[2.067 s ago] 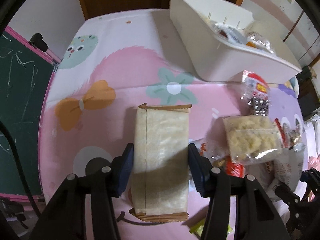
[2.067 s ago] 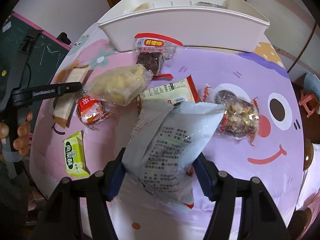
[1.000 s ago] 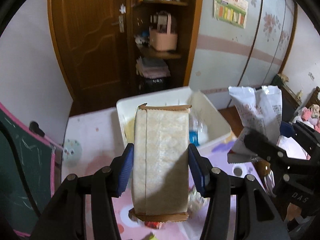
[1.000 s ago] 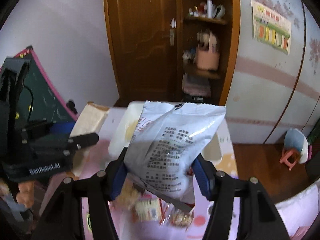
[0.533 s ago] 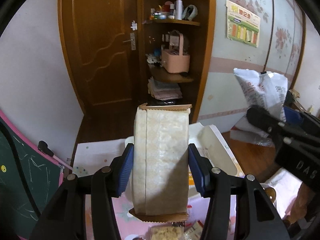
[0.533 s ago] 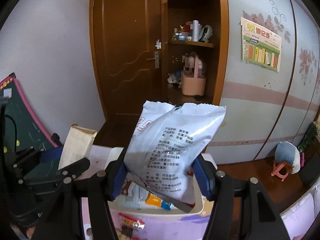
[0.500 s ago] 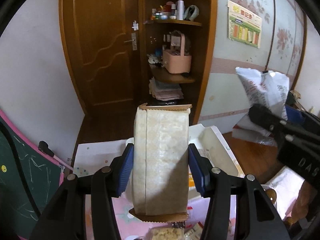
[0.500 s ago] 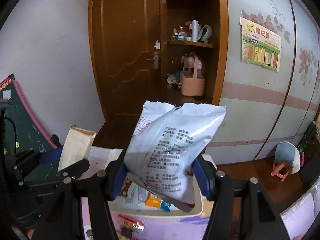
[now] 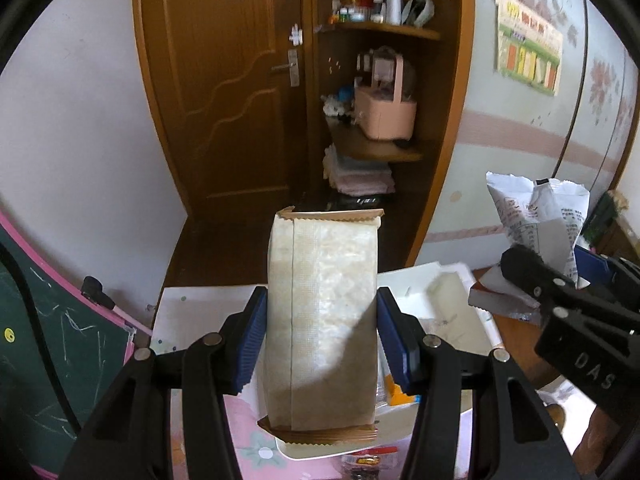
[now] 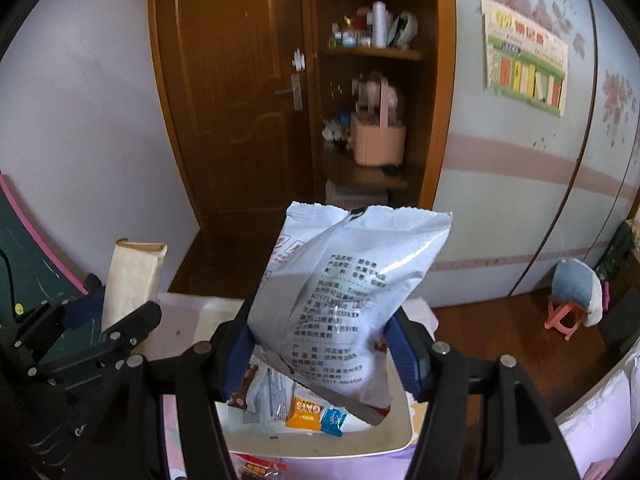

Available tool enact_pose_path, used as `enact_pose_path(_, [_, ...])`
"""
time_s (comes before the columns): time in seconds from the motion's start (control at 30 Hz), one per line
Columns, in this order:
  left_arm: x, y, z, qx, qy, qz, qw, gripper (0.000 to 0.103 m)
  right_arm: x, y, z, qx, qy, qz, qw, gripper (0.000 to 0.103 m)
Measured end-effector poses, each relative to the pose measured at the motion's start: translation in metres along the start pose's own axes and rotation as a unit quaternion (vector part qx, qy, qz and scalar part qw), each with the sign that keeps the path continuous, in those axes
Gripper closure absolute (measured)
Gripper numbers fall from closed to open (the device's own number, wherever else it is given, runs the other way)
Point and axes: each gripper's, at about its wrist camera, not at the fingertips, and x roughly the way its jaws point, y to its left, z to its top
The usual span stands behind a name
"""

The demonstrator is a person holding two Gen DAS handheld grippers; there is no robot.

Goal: Organize snacks
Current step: 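Carry both packs into the white tray and open both tools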

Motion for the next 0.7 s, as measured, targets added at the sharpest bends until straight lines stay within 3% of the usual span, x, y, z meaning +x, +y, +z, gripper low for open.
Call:
enact_pose_path(0.27, [0.056,0.001,-0.025,0.006,0.052,0.02,0.9984,0.05,0.064,0.0,-0.029,0.01,0.073,-0.008,0.997,0.041])
enact_pose_path(0.3, [0.063,0.0,-0.028,0.01,0.063,0.021,0.9978,0.048,0.069,0.0,-0.033,0.01,0.079,-0.009,0.997,0.04])
enact_pose_path(0.37, [0.073,0.003,-0.036,0.011,0.084,0.016,0.9963,0.032,0.079,-0.001,-0.042,0.022,0.09,0.005,0.996,0.039])
enact_pose_path(0.4, [0.077,0.005,-0.039,0.009,0.091,0.01,0.9958,0.022,0.082,-0.002,-0.047,0.029,0.092,0.015,0.995,0.036])
enact_pose_path(0.43, [0.078,0.008,-0.043,0.005,0.093,0.009,0.9956,0.02,0.082,-0.002,-0.049,0.03,0.092,0.013,0.995,0.033])
enact_pose_path(0.5, [0.081,0.011,-0.049,0.004,0.099,0.008,0.9951,0.02,0.081,-0.001,-0.054,0.025,0.082,0.0,0.996,0.023])
enact_pose_path(0.7, [0.065,0.015,-0.066,0.014,0.091,0.011,0.9957,0.02,0.069,-0.002,-0.059,0.032,0.068,0.011,0.997,0.019])
